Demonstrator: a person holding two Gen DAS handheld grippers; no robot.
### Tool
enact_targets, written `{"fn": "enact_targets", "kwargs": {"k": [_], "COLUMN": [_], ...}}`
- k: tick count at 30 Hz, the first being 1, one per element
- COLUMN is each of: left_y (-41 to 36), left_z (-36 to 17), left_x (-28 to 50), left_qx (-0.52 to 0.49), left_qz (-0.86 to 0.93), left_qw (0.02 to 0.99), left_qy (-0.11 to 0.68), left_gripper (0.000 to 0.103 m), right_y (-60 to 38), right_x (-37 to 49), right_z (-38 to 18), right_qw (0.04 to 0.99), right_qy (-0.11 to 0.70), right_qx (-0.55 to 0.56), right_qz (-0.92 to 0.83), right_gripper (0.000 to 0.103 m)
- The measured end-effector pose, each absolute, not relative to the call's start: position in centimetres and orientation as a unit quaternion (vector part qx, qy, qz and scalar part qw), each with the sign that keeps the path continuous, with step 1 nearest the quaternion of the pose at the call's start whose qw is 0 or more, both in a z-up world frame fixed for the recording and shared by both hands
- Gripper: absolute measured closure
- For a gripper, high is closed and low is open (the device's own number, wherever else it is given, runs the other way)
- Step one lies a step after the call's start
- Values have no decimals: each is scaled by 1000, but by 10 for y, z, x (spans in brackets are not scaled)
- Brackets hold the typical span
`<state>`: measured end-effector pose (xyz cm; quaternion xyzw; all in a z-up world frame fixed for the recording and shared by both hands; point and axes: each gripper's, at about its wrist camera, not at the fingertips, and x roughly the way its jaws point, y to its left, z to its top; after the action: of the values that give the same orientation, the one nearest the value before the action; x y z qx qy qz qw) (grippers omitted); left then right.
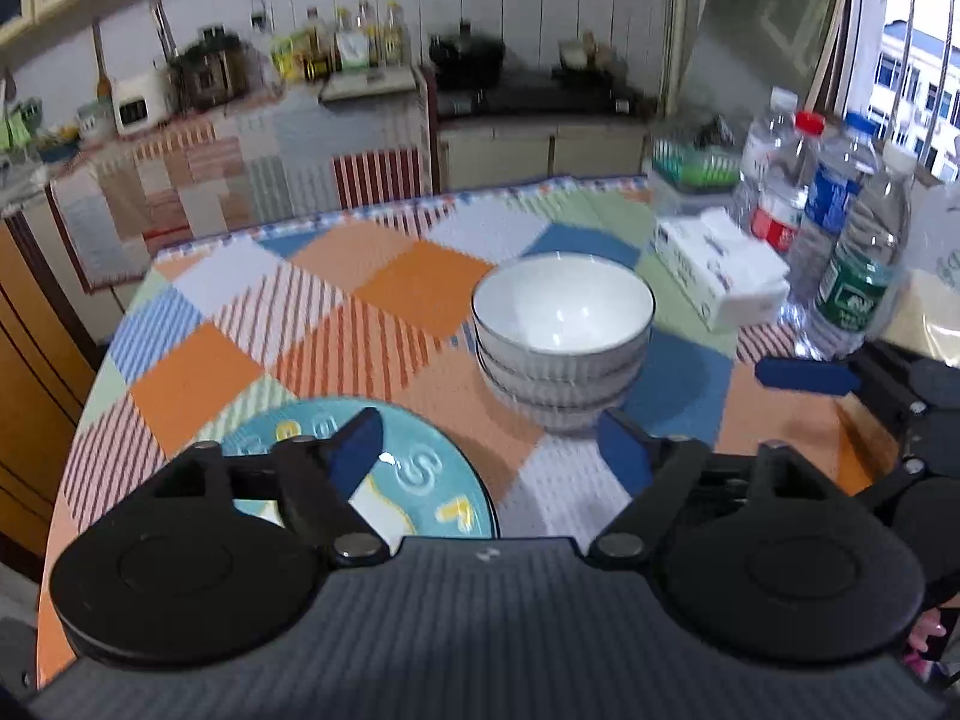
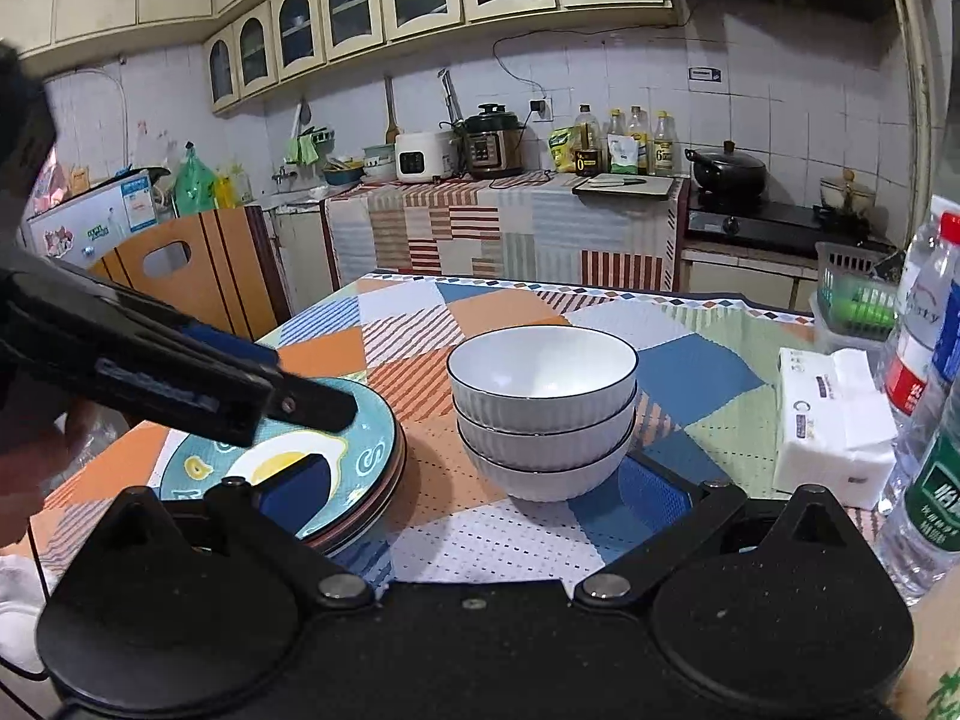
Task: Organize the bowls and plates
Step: 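Open the left gripper and withdraw from the bowl stack, then close the left gripper on the rim of the three-bowl stack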
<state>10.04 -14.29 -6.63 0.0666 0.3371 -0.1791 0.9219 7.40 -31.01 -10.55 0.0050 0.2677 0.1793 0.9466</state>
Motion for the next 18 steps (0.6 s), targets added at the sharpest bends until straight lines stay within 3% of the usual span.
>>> {"fn": "enact_targets", "kwargs": {"k": [8,18], "left_y": [-151,-144], "left_z": [-66,-91], "left_x": [104,152], "left_qx": [79,-34], "left_qz": [-195,-199], "left_qw": [917,881], "left_qy": [340,428], "left_gripper": [21,21], "right_y": [-310,-312], "right_x": [77,120], "right_z": [-127,-156], "right_qw": [943,918], "right_qy": [284,348], "right_qx": [-13,0], "right_qz": [175,189], "right_gripper": [0,0]}}
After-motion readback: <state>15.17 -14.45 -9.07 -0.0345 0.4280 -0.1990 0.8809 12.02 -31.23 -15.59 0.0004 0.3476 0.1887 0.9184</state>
